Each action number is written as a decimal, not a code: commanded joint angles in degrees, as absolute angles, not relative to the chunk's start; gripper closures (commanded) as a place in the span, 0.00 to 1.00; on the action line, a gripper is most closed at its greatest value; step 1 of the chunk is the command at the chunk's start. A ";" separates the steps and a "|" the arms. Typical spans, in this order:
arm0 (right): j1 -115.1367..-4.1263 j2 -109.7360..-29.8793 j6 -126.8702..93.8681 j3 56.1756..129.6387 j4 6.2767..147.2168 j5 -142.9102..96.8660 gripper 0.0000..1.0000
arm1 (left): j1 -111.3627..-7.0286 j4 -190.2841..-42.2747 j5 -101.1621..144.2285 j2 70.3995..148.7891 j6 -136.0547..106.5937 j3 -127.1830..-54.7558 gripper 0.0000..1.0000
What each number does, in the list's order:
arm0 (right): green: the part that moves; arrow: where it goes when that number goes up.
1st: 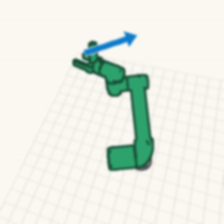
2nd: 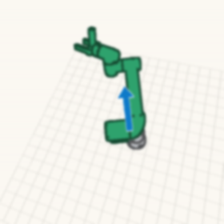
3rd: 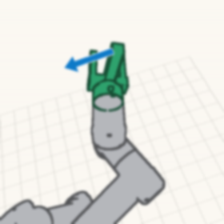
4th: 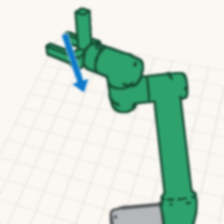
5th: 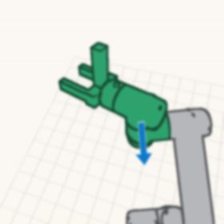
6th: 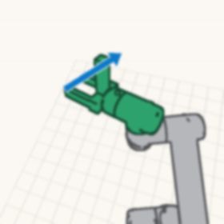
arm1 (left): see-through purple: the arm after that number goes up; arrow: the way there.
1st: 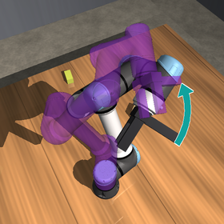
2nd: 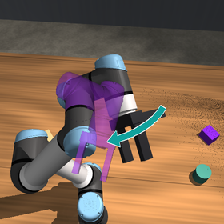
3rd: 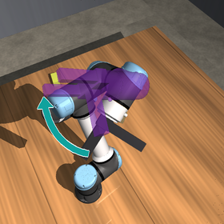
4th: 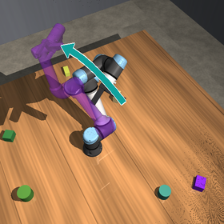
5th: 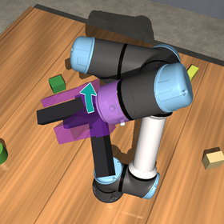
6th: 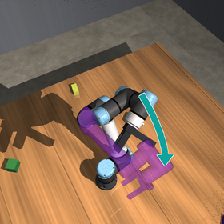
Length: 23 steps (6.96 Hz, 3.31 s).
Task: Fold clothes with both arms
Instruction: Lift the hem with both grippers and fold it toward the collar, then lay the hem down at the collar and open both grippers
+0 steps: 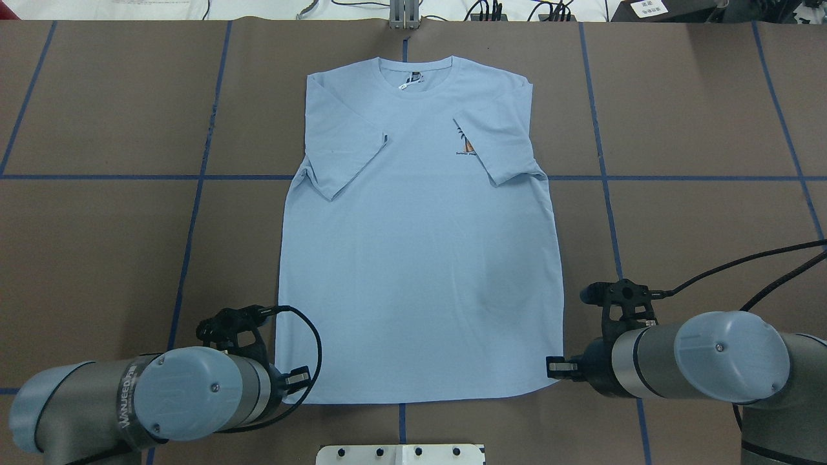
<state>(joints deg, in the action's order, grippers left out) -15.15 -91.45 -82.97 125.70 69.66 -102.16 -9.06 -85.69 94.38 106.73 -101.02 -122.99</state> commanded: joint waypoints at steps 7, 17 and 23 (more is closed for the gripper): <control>-12.91 -96.35 -82.97 132.64 69.35 -121.12 1.00 | 0.80 -71.80 94.75 106.96 -95.46 -133.95 1.00; -46.40 -68.66 -80.42 104.18 69.17 -121.90 1.00 | -36.45 -86.74 101.16 119.07 -75.77 -108.40 1.00; -52.90 -53.12 -79.89 81.62 69.00 -123.22 1.00 | -41.04 -101.32 100.81 124.36 -75.67 -90.02 1.00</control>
